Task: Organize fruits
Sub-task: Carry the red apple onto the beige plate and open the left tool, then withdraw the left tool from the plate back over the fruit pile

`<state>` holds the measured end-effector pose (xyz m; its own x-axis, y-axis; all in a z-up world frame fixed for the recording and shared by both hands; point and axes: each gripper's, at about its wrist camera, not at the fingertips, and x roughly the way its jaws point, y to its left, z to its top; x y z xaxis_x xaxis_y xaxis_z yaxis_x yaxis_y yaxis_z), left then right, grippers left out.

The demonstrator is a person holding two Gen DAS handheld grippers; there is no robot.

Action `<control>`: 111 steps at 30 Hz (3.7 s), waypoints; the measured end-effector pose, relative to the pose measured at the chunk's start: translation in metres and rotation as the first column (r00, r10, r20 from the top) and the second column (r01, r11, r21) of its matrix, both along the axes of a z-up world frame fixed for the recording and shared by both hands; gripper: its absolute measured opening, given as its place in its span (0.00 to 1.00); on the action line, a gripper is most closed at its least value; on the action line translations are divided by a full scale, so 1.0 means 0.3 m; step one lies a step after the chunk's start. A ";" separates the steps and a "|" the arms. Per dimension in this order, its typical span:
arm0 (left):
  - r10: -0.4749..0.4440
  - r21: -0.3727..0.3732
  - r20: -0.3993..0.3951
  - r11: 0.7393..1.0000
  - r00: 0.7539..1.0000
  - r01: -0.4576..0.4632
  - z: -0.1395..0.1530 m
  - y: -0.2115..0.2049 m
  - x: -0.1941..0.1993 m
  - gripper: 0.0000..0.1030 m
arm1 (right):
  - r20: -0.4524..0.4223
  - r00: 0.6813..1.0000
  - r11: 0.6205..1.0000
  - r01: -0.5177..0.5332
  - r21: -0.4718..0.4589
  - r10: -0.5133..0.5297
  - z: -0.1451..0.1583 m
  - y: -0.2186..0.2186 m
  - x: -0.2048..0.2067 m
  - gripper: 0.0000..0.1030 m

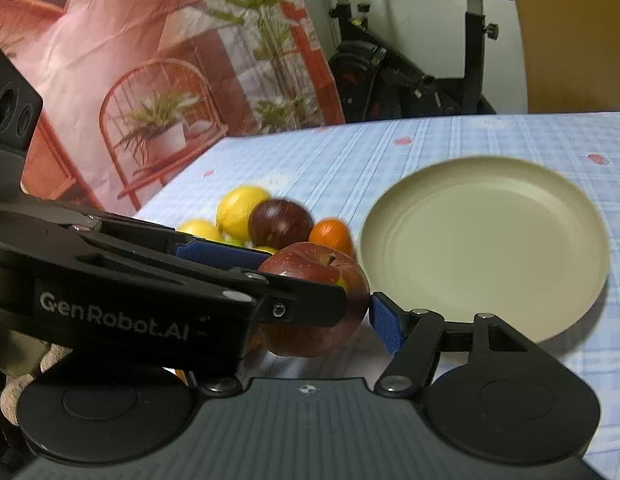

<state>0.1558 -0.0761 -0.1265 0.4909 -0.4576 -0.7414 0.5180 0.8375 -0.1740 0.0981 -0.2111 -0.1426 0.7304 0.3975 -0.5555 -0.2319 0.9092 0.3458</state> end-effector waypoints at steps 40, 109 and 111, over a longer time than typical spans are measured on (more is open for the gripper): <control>0.036 -0.053 -0.013 0.998 0.999 -0.036 -0.097 -0.195 0.433 0.59 | 0.126 0.990 0.979 0.083 -0.187 -0.060 -0.035 -0.163 0.374 0.62; 0.375 -0.037 0.351 0.921 0.858 -0.388 0.122 0.248 -0.164 0.82 | 0.101 0.978 0.973 0.194 -0.126 -0.182 0.137 0.050 -0.067 0.72; 0.387 -0.050 0.345 0.917 0.855 -0.395 0.113 0.260 -0.167 0.82 | 0.112 0.979 0.974 0.184 -0.132 -0.170 0.136 0.059 -0.073 0.72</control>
<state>0.1058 0.0020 -0.0927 0.8494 -0.1611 -0.5026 0.1709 0.9849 -0.0268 0.0761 -0.1935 -0.1019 0.8362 0.1797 -0.5182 -0.0893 0.9768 0.1946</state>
